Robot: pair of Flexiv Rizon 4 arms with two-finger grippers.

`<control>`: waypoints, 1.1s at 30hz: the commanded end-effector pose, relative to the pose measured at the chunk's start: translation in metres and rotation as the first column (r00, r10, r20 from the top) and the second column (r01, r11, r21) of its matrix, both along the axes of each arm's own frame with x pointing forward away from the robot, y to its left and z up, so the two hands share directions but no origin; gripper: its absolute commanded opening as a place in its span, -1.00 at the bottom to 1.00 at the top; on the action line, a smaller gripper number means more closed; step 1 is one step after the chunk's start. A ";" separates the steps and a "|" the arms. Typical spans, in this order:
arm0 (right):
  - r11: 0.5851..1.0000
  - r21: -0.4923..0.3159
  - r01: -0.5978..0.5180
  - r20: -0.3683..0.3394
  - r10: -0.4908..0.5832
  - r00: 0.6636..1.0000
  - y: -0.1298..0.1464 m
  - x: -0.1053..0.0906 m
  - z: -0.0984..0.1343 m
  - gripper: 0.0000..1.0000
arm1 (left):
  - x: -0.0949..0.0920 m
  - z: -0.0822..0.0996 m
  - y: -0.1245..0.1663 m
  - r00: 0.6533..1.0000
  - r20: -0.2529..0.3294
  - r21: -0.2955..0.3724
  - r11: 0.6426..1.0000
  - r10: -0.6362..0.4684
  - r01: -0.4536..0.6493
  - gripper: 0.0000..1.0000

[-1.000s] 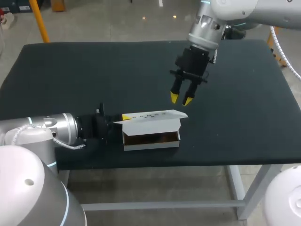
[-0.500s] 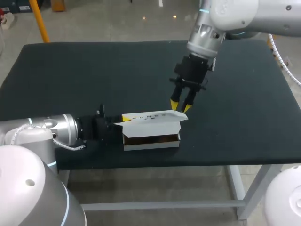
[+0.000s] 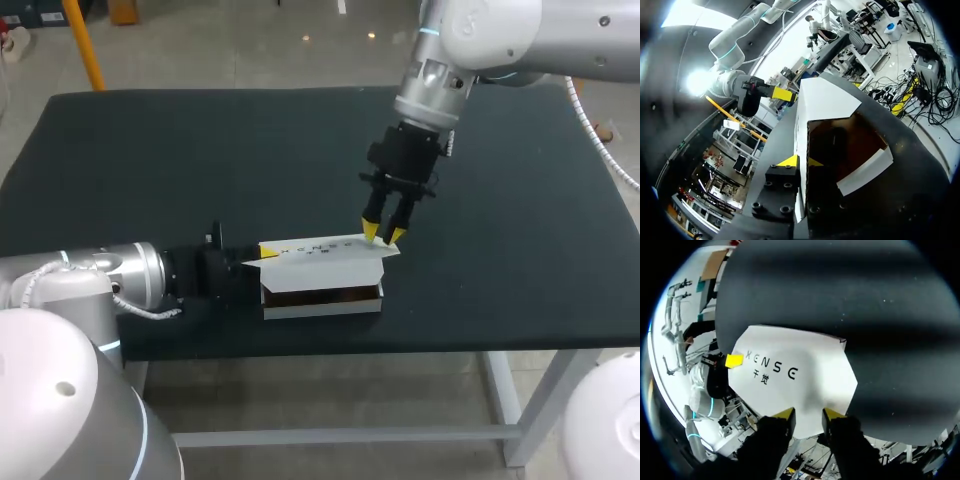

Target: Assemble the packaging by folding the flat box into shape, placing the metal phone stand inside, and closing the box properly

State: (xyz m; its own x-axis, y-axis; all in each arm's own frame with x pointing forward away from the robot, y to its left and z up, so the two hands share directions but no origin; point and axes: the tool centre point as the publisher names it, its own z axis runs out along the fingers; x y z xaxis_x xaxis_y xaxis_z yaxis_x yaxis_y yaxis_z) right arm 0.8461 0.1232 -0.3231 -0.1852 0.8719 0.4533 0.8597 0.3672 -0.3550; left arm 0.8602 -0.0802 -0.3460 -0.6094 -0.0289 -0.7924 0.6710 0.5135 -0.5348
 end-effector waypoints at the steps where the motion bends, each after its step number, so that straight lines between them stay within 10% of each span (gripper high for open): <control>1: 1.000 0.001 -0.006 0.001 0.006 1.000 0.000 -0.002 -0.002 -0.22 | 0.001 -0.007 0.000 1.000 -0.001 -0.002 1.000 0.000 0.000 -1.00; 33: 0.994 -0.070 0.088 -0.005 -0.088 0.996 0.002 0.000 -0.013 -0.21 | -0.006 -0.009 0.003 0.999 0.038 0.019 0.999 0.027 -0.028 -0.62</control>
State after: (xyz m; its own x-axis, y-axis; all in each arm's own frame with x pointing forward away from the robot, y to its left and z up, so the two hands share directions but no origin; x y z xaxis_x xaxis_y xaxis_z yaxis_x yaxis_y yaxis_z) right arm 0.8478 0.1260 -0.3377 -0.1044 0.9135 0.3932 0.8820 0.2677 -0.3878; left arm 0.8576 -0.0758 -0.3533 -0.5832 -0.0249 -0.8120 0.6777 0.5362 -0.5032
